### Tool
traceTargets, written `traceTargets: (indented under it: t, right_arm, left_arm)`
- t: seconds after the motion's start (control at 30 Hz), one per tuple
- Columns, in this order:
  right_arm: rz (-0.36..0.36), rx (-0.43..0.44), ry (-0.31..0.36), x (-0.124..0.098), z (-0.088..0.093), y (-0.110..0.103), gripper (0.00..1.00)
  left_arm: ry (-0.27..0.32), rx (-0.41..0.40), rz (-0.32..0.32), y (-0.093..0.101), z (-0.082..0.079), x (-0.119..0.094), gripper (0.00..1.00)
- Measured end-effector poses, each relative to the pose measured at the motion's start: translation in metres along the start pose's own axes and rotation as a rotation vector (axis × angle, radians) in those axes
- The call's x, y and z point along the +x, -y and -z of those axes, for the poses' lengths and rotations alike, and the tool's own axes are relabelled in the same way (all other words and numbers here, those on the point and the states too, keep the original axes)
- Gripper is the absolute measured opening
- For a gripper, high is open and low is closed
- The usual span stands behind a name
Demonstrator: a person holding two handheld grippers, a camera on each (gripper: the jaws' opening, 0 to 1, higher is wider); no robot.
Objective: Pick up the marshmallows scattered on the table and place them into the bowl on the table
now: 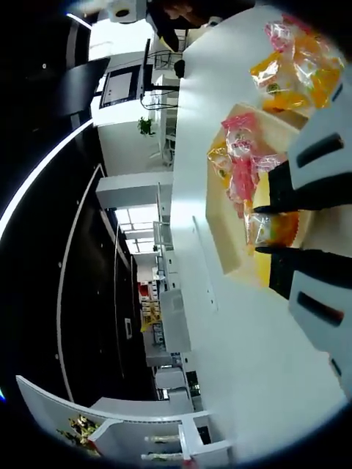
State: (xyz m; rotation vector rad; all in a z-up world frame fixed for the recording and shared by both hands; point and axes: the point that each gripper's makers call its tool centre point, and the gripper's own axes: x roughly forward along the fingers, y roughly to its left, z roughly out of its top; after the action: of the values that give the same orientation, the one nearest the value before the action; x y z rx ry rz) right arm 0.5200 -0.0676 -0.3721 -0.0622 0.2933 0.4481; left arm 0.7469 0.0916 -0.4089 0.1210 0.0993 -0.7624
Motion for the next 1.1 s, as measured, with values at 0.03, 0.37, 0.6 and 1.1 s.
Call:
traceTargets:
  t: [0.03, 0.37, 0.6, 1.1]
  right_arm:
    - [0.001, 0.003, 0.0, -0.0003, 0.0004, 0.0003, 0.9]
    - [0.003, 0.007, 0.0, 0.0002, 0.0012, 0.0011, 0.91]
    - [-0.001, 0.006, -0.006, 0.0014, 0.0032, -0.0001, 0.91]
    - [0.005, 0.007, -0.002, 0.0014, 0.002, 0.0004, 0.91]
  left_arm:
    - [0.002, -0.001, 0.0, -0.0001, -0.0001, 0.0, 0.19]
    - [0.01, -0.003, -0.005, -0.0007, -0.0006, 0.0003, 0.19]
    - [0.013, -0.002, -0.002, -0.0006, -0.0007, 0.0005, 0.19]
    - [0.016, -0.005, -0.003, -0.0017, -0.0004, 0.0004, 0.21]
